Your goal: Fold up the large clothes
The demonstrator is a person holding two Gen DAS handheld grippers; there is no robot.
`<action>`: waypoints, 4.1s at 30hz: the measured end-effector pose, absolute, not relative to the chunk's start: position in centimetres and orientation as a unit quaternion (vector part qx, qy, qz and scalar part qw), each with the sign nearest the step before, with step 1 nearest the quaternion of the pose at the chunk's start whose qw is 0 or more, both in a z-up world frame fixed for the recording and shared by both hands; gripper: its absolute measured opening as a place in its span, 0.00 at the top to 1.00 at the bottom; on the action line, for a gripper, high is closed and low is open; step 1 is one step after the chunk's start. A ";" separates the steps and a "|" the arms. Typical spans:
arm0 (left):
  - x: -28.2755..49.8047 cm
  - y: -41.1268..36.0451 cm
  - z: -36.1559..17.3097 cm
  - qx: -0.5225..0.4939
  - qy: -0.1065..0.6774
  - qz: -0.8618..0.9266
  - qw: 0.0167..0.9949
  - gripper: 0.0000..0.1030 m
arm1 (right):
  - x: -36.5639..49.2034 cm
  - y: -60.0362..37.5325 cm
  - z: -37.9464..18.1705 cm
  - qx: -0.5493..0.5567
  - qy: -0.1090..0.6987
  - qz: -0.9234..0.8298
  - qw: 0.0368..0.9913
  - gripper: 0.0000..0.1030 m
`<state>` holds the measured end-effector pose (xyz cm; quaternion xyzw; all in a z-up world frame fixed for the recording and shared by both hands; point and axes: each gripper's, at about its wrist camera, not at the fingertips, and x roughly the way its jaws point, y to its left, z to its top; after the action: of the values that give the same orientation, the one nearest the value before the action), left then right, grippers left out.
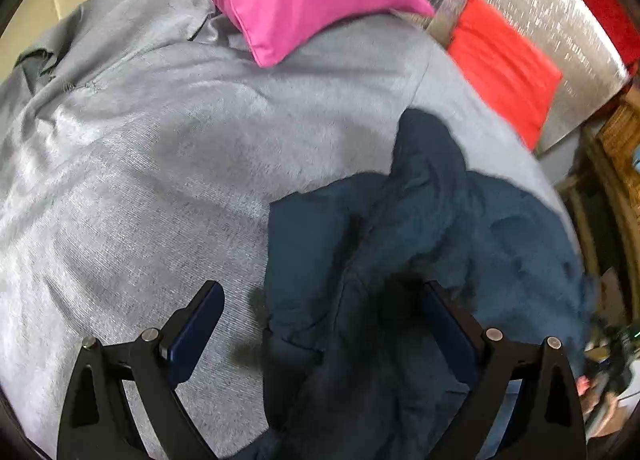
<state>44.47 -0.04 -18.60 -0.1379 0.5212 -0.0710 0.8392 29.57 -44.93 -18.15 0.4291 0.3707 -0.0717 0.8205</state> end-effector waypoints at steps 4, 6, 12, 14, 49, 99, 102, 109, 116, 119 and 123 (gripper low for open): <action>45.3 -0.8 -19.1 -0.123 0.522 -0.071 0.841 0.05 | 31.9 -44.2 -20.0 0.408 0.417 -0.063 0.810 0.13; 45.9 -1.1 -19.4 -0.123 0.523 -0.073 0.840 0.11 | 31.7 -43.6 -19.7 0.391 0.410 -0.061 0.822 0.41; 46.9 -1.1 -19.8 -0.133 0.518 -0.063 0.843 0.21 | 31.6 -42.5 -17.8 0.393 0.385 -0.042 0.834 0.70; 47.2 -1.2 -19.8 -0.130 0.518 -0.059 0.844 0.21 | 31.3 -42.2 -16.9 0.385 0.366 -0.046 0.846 0.70; 37.8 3.5 -21.0 -0.216 0.592 -0.180 0.755 0.11 | 21.7 -34.5 -21.2 0.374 0.431 -0.017 0.821 0.19; 29.7 6.0 -21.0 -0.351 0.527 -0.118 0.765 0.18 | 14.3 -31.5 -20.3 0.506 0.349 -0.027 0.788 0.20; 31.2 6.9 -22.0 -0.399 0.511 -0.106 0.754 0.18 | 15.6 -32.1 -21.9 0.542 0.332 -0.049 0.771 0.20; 32.5 7.4 -20.9 -0.401 0.477 -0.118 0.773 0.48 | 16.9 -31.9 -20.6 0.511 0.273 -0.083 0.811 0.60; 31.4 6.5 -17.7 -0.318 0.439 -0.128 0.831 0.59 | 17.2 -30.5 -17.9 0.420 0.271 -0.109 0.859 0.63; 31.8 6.9 -20.5 -0.334 0.492 -0.090 0.799 0.45 | 17.6 -31.5 -20.4 0.465 0.319 -0.113 0.818 0.55; 30.5 7.9 -20.2 -0.349 0.502 -0.091 0.786 0.38 | 16.4 -32.0 -20.3 0.496 0.318 -0.086 0.803 0.33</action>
<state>30.51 7.92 -20.21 -0.3487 0.5023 -0.0911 0.7860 16.41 -32.02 -20.30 0.4962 0.3178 -0.0858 0.8034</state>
